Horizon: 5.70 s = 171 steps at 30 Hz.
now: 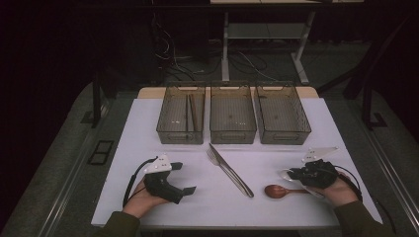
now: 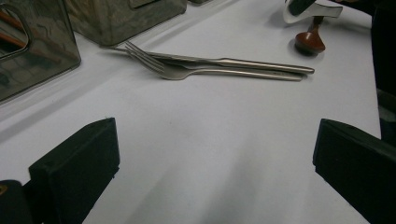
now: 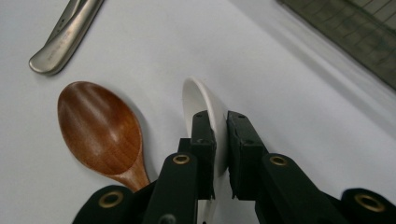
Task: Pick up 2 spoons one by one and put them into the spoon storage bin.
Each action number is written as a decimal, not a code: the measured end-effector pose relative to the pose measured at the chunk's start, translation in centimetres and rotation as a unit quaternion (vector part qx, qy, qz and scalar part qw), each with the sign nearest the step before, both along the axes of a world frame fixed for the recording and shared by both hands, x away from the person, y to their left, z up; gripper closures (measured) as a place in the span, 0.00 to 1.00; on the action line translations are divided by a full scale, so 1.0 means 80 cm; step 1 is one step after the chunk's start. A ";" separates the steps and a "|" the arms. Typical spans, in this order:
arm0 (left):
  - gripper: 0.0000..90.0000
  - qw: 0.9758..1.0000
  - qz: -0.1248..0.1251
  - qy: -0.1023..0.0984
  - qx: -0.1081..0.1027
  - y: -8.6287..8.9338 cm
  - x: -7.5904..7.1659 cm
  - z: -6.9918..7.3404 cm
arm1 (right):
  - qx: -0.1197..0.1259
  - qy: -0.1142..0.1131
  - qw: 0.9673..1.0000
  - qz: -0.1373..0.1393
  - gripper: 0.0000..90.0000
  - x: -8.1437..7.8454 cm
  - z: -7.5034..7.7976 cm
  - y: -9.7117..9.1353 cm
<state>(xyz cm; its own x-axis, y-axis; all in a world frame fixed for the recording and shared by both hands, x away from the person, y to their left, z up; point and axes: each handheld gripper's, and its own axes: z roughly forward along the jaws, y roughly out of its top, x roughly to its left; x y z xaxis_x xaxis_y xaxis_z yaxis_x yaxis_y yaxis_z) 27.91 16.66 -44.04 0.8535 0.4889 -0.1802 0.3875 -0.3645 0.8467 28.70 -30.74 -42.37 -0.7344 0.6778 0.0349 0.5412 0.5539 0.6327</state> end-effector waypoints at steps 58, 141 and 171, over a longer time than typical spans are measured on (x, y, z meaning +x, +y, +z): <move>0.00 1.000 -0.003 -0.002 -0.001 -0.004 -0.001 0.000 | 0.092 -0.055 0.994 -0.006 0.90 0.088 0.070 0.075; 0.00 1.000 -0.001 -0.005 -0.004 -0.004 -0.001 0.001 | 0.132 -0.025 0.991 0.009 0.50 0.176 0.089 0.149; 0.00 1.000 -0.002 -0.006 -0.002 -0.004 -0.002 0.002 | 0.119 -0.021 0.992 0.024 0.38 0.080 0.057 0.078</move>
<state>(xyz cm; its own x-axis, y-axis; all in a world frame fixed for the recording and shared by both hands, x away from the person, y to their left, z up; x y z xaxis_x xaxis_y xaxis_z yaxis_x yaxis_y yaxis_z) 27.77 16.32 -43.89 0.8571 0.4854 -0.1726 0.3768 -0.3622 0.8526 35.07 -24.54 -37.80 -0.7695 0.6186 0.1585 0.4887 0.4107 0.7697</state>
